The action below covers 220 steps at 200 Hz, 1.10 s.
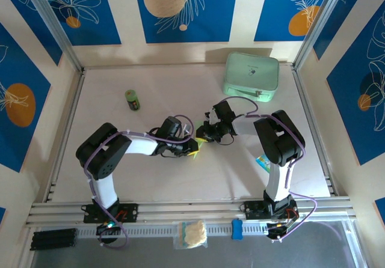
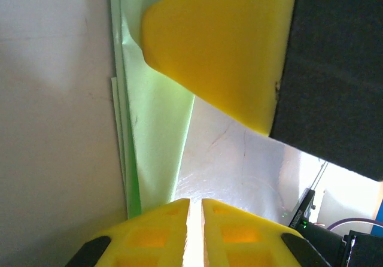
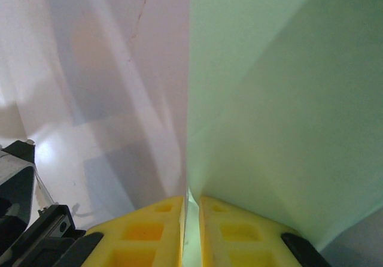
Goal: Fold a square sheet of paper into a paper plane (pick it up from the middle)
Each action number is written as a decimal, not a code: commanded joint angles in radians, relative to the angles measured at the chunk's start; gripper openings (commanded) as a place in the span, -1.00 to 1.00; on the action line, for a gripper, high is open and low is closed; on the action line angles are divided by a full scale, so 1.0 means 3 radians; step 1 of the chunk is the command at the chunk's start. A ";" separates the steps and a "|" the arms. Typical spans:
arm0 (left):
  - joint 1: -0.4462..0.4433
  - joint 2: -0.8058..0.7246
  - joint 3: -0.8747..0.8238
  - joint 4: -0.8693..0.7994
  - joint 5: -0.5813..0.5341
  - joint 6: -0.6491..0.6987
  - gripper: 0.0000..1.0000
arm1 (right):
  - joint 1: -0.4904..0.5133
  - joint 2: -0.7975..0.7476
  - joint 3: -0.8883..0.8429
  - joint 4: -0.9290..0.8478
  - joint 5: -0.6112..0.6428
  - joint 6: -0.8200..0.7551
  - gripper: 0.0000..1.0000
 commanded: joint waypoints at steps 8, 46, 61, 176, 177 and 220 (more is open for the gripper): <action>-0.0052 0.0083 -0.0039 -0.0046 0.0047 -0.0006 -0.73 | 0.0034 0.0068 -0.0008 -0.0246 0.0165 0.0018 -0.68; -0.0070 0.0099 -0.0036 -0.0110 0.0041 0.0022 -0.73 | 0.0033 0.0080 0.0004 -0.0284 0.0185 0.0018 -0.68; -0.0075 0.0099 -0.0036 -0.0124 0.0044 0.0024 -0.73 | 0.0037 0.0078 0.0004 -0.0295 0.0196 0.0013 -0.68; -0.0172 -0.0113 -0.0102 -0.0868 -0.0170 0.0306 -0.86 | 0.0034 0.0147 0.0088 -0.0545 0.0405 0.0041 -0.79; -0.0173 -0.0114 -0.0103 -0.0874 -0.0169 0.0307 -0.86 | 0.0034 0.0144 0.0086 -0.0545 0.0405 0.0043 -0.79; -0.0267 -0.0195 -0.0168 -0.1305 -0.0290 0.0457 -0.93 | 0.0033 0.0166 0.0116 -0.0622 0.0466 0.0069 -0.81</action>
